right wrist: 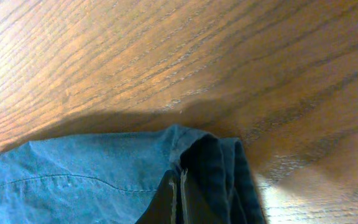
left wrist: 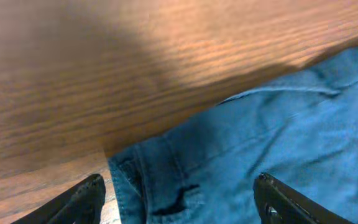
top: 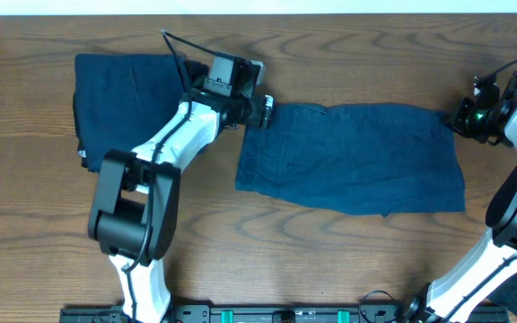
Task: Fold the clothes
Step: 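Reach the left gripper to the jeans' left end and grasp the waistband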
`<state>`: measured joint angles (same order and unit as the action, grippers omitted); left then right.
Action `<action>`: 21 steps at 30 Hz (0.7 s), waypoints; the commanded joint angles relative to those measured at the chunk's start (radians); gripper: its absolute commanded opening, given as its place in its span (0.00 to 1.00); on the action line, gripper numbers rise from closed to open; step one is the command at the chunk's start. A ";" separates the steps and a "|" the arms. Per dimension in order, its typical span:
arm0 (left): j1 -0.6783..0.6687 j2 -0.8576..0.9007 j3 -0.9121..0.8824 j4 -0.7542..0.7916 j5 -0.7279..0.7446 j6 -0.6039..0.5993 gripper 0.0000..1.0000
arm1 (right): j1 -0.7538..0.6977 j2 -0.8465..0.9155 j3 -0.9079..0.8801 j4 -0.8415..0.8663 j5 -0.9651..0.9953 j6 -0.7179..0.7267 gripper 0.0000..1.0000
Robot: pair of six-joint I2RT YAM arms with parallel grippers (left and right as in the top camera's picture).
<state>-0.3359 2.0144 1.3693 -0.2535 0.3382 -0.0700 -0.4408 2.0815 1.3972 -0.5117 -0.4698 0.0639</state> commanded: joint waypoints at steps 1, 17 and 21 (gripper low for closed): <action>-0.002 0.010 0.016 0.005 0.014 0.012 0.76 | 0.014 0.015 -0.004 -0.001 0.003 -0.013 0.01; -0.027 0.017 -0.019 0.005 0.013 0.006 0.60 | 0.024 0.015 -0.004 0.002 0.003 -0.013 0.01; -0.027 0.017 -0.019 0.001 0.013 0.006 0.60 | 0.023 0.015 -0.004 0.002 0.003 -0.013 0.01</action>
<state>-0.3637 2.0293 1.3640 -0.2501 0.3412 -0.0711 -0.4286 2.0815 1.3972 -0.5110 -0.4667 0.0639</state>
